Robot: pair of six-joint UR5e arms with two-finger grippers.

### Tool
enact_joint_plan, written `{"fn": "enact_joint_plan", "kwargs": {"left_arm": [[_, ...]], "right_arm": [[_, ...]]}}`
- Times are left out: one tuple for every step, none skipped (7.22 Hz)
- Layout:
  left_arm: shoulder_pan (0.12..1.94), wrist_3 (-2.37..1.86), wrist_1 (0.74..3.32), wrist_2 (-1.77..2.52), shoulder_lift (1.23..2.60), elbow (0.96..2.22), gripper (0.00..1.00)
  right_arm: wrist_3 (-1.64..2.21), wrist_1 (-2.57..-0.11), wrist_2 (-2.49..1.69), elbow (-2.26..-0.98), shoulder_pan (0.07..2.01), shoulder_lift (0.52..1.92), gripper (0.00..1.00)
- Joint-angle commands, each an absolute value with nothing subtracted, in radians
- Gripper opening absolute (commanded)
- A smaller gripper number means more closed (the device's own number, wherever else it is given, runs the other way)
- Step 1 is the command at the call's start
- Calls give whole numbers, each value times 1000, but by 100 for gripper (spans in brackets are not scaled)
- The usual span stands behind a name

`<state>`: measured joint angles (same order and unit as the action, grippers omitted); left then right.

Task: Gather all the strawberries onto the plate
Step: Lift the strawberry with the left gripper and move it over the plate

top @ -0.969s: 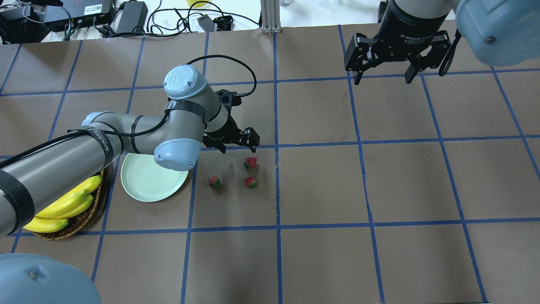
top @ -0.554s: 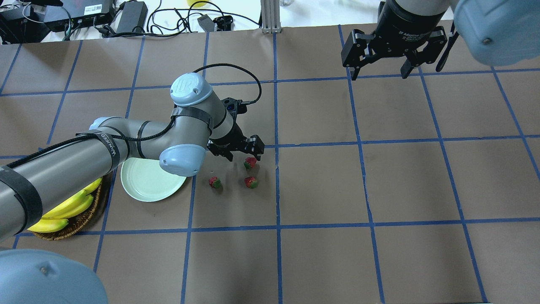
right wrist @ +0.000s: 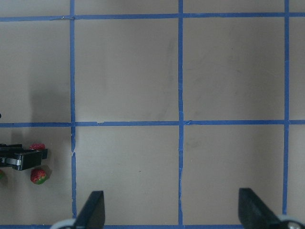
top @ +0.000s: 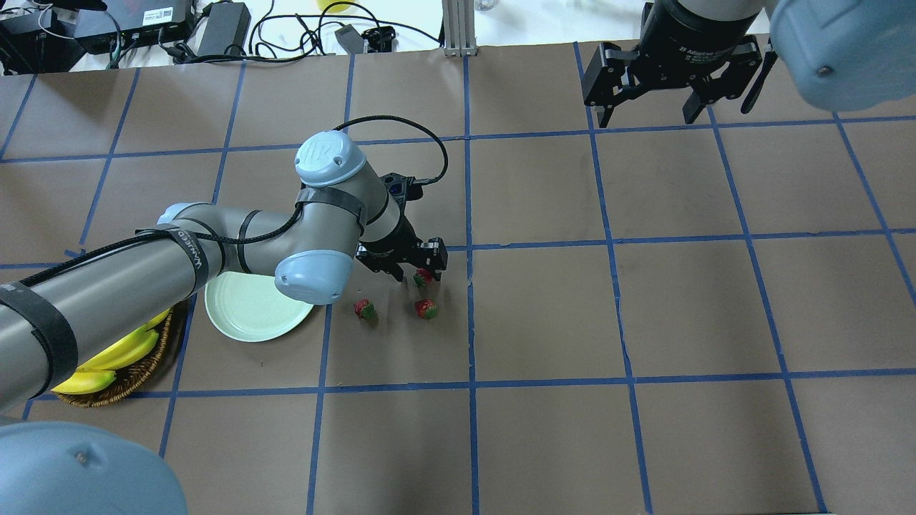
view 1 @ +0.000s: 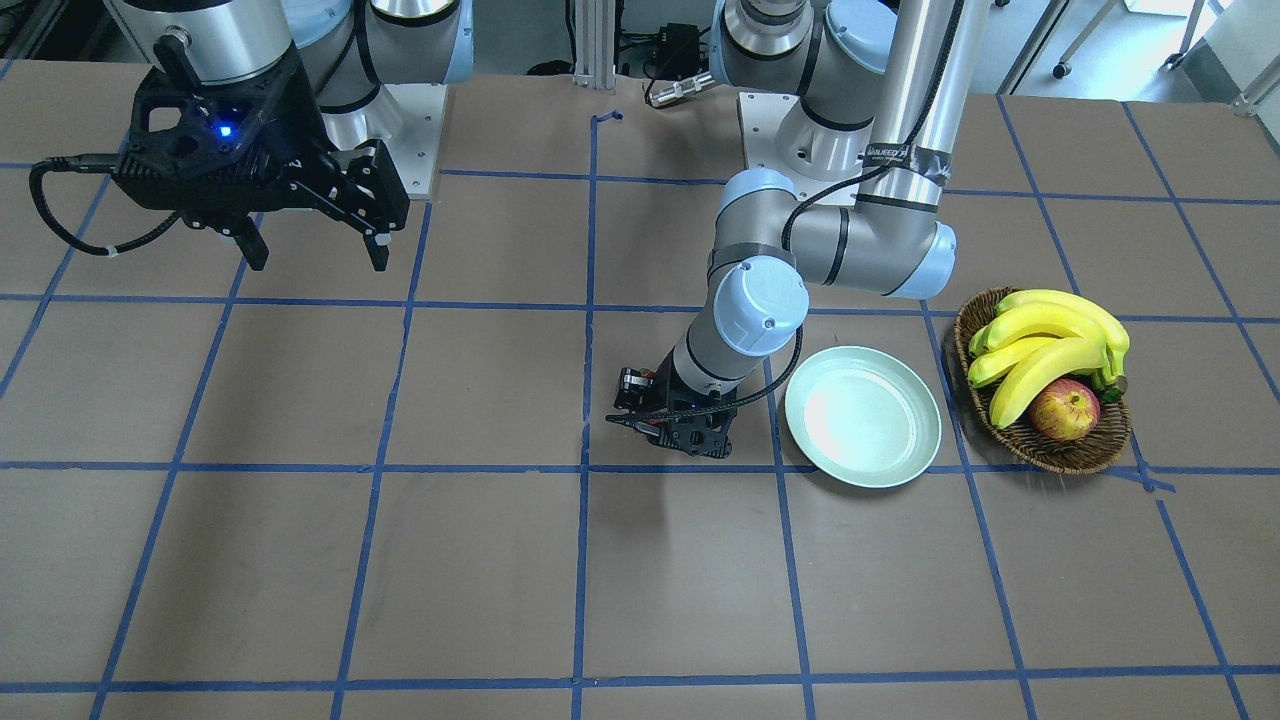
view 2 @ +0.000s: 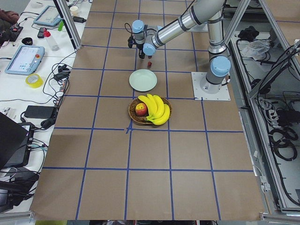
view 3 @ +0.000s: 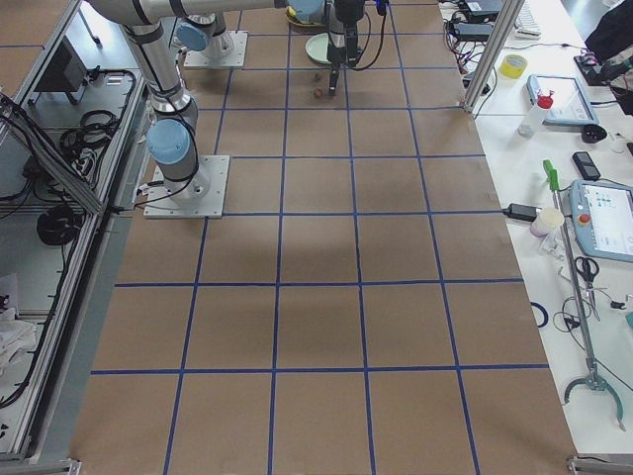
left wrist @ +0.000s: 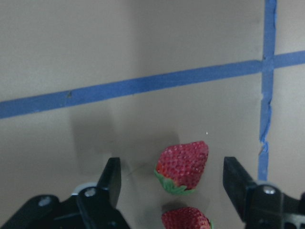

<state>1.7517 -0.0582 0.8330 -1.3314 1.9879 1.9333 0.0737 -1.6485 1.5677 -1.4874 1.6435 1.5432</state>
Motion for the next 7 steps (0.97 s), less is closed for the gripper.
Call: {"fn": "enact_joint_plan", "kwargs": {"left_arm": [[1752,-52,831,-1333,1988,1930,3],[1752,-52,810,-1333,1987,1930,0],[1752,-63,804,-1333,1983,1928,0],[1750,-63,804,-1336,1967,1904,0],[1729,-58,857,-1357,1947,1834,0],[1673,-39,970,-1420,1936,1751,0],[1607,41,1036,-1433,1919,1714,0]], "right_arm": [[77,-1661,1569,-1488,1643,1543,100],[77,-1661,1566,-1488,1644,1543,100],[75,-1660,1566,-1488,1644,1543,100],[74,-1661,1568,-1489,1646,1543,100],[66,-1663,1569,-1489,1646,1543,100],[66,-1660,1569,-1488,1643,1545,100],[66,-1661,1569,-1488,1643,1545,100]]}}
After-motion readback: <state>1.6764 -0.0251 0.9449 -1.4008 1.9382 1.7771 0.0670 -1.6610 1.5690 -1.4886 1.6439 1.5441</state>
